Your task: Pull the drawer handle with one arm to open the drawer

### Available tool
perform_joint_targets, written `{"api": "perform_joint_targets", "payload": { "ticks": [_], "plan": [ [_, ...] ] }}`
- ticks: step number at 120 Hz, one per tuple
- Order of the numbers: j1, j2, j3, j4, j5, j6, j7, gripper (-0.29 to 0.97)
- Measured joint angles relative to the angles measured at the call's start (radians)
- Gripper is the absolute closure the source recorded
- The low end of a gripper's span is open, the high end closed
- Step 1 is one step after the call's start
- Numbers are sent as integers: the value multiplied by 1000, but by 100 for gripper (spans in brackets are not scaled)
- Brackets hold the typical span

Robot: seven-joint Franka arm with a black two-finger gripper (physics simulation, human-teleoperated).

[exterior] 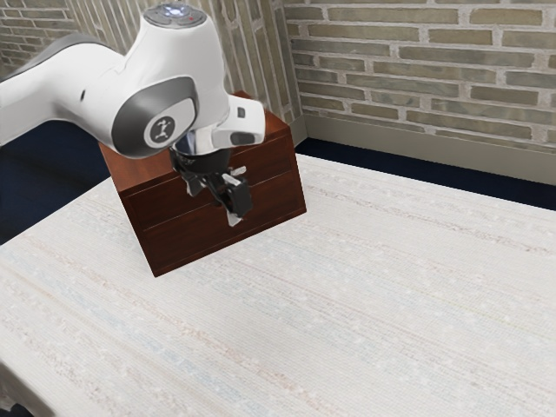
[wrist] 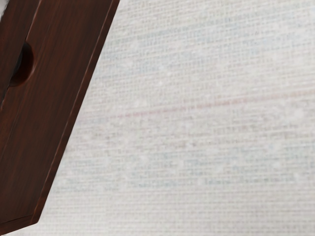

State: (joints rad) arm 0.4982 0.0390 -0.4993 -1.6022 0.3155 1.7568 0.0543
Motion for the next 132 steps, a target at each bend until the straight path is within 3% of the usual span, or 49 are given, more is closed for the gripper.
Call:
{"api": "perform_joint_targets", "payload": {
  "ticks": [32,132],
  "plan": [
    [-7,27,5,0,58,55,25,0],
    [-23,113,49,31,114,164,154,0]
  ]
}}
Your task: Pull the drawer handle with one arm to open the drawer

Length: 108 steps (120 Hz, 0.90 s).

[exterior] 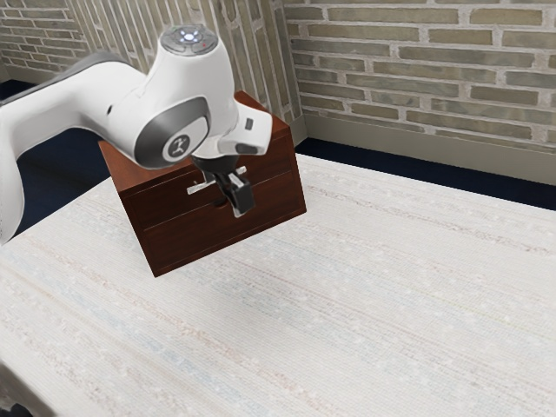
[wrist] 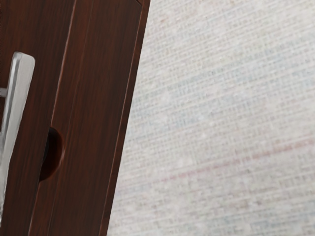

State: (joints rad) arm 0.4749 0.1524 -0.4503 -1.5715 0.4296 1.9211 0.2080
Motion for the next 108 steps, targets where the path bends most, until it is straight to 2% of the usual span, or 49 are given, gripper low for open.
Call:
{"api": "perform_joint_targets", "payload": {
  "ticks": [34,70,84,108],
  "plan": [
    [-12,47,38,13,33,38,48,0],
    [-14,98,40,75,39,53,90,0],
    [-30,107,75,80,39,55,103,0],
    [-34,115,83,94,40,57,122,0]
  ]
}}
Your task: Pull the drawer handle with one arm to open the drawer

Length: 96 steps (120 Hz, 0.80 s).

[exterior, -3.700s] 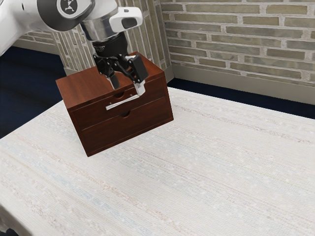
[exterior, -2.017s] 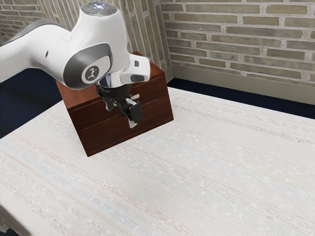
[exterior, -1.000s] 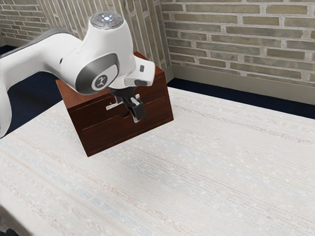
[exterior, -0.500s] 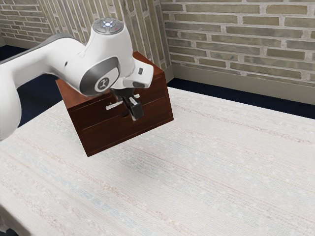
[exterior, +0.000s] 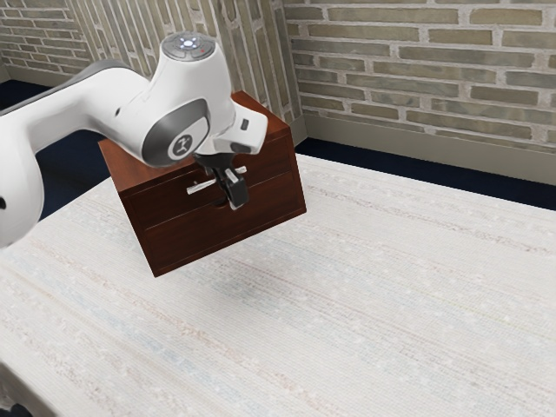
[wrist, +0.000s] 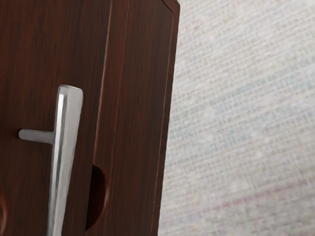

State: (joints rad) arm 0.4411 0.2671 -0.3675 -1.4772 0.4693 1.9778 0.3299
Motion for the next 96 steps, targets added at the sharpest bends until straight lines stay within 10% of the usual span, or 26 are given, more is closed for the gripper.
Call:
{"api": "perform_joint_targets", "payload": {
  "ticks": [96],
  "plan": [
    [-17,38,57,16,-2,35,38,0]
  ]
}}
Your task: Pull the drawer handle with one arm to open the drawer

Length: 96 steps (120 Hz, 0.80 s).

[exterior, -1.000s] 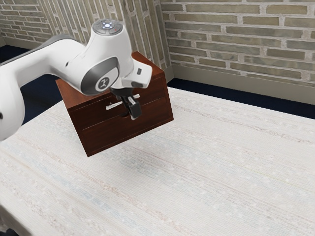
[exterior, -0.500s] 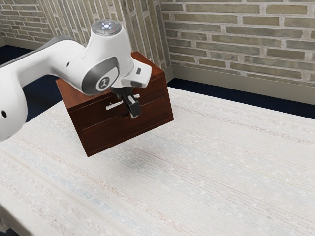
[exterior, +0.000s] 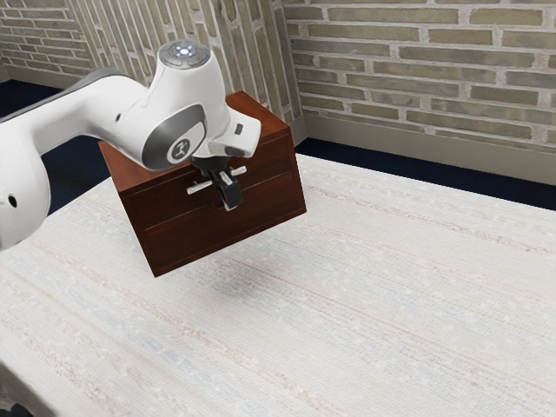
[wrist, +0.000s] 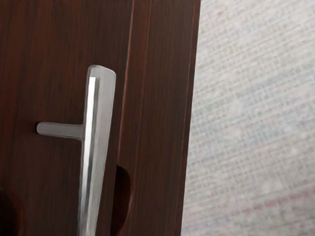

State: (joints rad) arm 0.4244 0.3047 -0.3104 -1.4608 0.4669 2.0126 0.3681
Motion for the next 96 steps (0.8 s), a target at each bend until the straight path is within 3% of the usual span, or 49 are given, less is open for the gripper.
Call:
{"api": "perform_joint_targets", "payload": {
  "ticks": [96],
  "plan": [
    [-24,26,2,-2,-3,19,6,0]
  ]
}}
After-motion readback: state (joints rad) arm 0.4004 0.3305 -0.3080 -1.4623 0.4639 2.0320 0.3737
